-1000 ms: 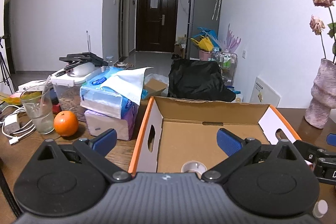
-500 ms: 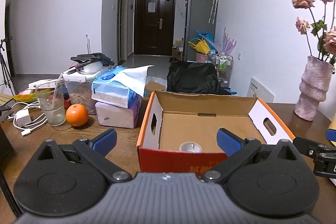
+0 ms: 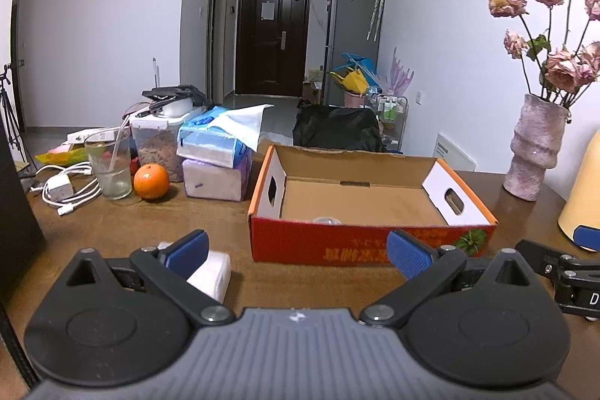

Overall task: Organize rigid objects
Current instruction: 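Withdraw both open tools from the box back over the table, then lower the left tool onto the blue cap and close on it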

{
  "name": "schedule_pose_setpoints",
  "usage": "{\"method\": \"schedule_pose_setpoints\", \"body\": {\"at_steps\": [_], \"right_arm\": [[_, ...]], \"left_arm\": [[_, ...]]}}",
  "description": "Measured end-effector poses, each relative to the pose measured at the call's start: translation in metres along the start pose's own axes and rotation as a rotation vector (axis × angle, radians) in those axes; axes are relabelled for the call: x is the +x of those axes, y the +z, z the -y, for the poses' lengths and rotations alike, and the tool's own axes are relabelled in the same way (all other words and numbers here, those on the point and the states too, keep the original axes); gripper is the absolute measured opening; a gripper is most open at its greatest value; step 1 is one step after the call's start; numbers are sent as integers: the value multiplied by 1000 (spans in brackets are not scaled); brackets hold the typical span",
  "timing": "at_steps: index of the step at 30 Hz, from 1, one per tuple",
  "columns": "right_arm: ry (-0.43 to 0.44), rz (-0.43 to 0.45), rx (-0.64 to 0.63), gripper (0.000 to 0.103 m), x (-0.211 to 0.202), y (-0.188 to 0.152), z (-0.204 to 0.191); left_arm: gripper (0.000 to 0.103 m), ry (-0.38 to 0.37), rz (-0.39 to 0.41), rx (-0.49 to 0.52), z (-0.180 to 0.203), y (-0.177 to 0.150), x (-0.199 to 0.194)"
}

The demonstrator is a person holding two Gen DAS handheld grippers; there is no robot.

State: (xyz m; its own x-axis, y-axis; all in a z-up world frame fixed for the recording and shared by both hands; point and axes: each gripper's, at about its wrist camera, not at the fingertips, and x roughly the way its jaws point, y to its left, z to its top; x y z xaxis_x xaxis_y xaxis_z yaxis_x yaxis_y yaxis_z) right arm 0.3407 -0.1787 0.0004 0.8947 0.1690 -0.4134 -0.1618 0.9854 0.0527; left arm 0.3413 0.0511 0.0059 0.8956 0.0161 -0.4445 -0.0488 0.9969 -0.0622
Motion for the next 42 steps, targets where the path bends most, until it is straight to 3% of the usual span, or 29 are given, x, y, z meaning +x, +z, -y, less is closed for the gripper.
{"method": "schedule_pose_setpoints", "body": {"at_steps": [20,42], "right_arm": [[-6,-5,-36,103,-76,-50,-2],[2,-88,1,103,-94,-96,4]], "left_arm": [[103,-5,-31,22,1,-50,-72],[103,30,-178,51,-9,-117,-78]]}}
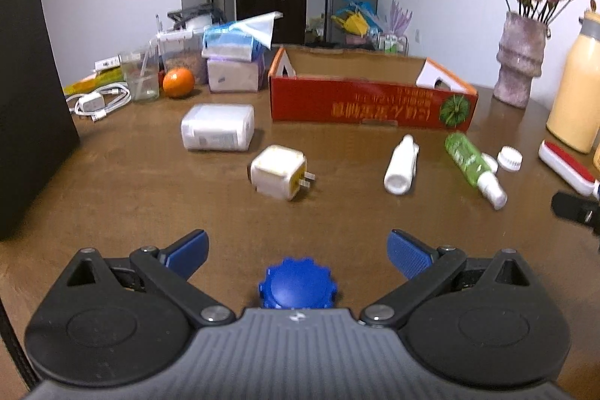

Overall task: Organize rigid objects
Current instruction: 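Lower the left tool onto the blue cap and close on it, then grasp the green bottle with the right tool while the left tool lifts the blue cap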

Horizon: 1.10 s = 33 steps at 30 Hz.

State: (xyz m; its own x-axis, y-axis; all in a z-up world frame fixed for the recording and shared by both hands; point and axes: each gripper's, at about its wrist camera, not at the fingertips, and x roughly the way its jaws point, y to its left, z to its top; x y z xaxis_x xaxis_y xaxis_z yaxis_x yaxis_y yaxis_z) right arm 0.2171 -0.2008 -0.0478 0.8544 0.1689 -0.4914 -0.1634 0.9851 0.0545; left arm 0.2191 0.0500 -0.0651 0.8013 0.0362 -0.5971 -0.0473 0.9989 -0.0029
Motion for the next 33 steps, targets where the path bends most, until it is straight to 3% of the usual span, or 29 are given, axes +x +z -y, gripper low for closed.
{"method": "schedule_pose_setpoints", "body": {"at_steps": [6,10,15,17,33], "right_arm": [[3,-20,6,103,2,-4,2],[4,-35,7,103,6,-6,1],[10,-52,6,103,10,-8,-1],[14,-56,4,103,11,-8,-2],[19,-73,-18,102,20,-6,-8]], "left_arm": [[103,29,-66,1,-3,-14,16],[97,32,-76,11,-3,-19,19],[81,45,-82,24,-1,-21,24],[56,46,-85,39,1,-21,26],[55,-12,-15,28,2,0,16]]}}
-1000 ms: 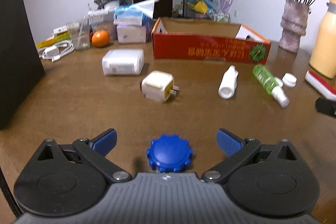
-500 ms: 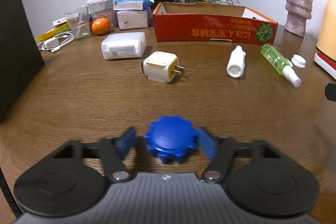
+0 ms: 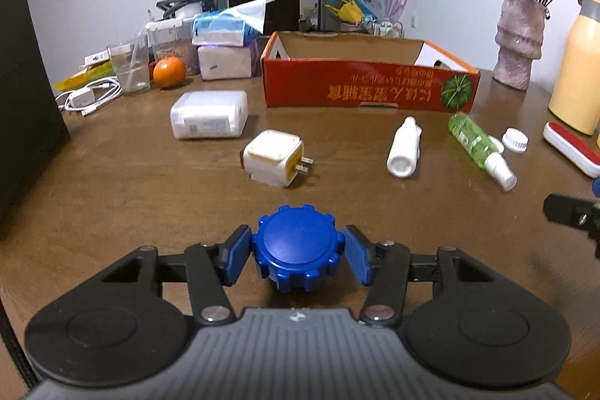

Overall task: Organize rigid objects
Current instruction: 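Grasp the green bottle with the right tool while the left tool lifts the blue cap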

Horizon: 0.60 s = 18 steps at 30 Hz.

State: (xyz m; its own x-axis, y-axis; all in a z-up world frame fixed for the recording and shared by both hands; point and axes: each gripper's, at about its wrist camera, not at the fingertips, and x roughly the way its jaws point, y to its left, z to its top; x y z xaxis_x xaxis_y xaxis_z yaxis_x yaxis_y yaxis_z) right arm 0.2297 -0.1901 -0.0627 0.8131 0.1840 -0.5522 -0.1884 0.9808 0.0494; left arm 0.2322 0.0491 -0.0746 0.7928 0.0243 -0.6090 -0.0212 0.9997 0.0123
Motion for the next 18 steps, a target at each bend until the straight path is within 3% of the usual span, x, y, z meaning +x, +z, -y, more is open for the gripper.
{"method": "schedule_pose_setpoints", "body": {"at_steps": [18], "right_arm": [[-27,17,-72,99,29,23,-7]], "left_arm": [[55,-56,73,8,10,49,15]]}}
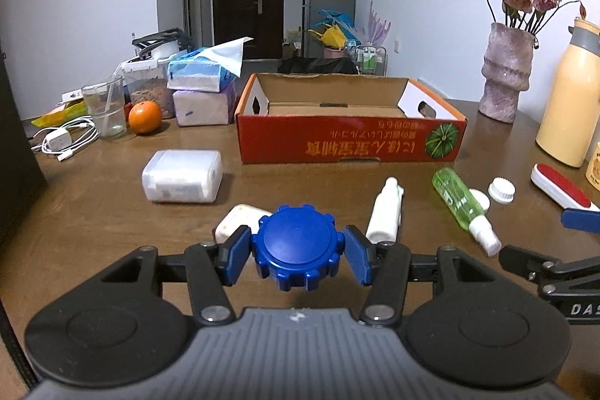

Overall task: Organize rigid objects
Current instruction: 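Grasp the green bottle with the right tool while the left tool lifts the blue cap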

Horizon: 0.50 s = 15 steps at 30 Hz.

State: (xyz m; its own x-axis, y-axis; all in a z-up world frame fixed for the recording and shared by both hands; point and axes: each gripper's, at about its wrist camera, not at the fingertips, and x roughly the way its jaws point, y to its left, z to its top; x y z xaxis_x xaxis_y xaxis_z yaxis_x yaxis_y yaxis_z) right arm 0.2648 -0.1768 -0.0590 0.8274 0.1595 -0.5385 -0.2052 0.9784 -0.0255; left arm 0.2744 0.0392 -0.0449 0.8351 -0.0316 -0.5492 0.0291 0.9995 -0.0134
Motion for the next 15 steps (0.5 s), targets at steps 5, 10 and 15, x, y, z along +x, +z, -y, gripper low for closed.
{"method": "schedule_pose_setpoints", "body": {"at_steps": [5,10,15], "right_arm": [[-13,-5,-13,90,20,9,3],[-17,-30,-10,78,50,15,7],[-19,-61,16,68,79,14,14]], "left_arm": [[55,2,4,4,2,11,13],[55,7,-2,-11,1,17,30],[55,16,-19,-33,-4,20,44]]}}
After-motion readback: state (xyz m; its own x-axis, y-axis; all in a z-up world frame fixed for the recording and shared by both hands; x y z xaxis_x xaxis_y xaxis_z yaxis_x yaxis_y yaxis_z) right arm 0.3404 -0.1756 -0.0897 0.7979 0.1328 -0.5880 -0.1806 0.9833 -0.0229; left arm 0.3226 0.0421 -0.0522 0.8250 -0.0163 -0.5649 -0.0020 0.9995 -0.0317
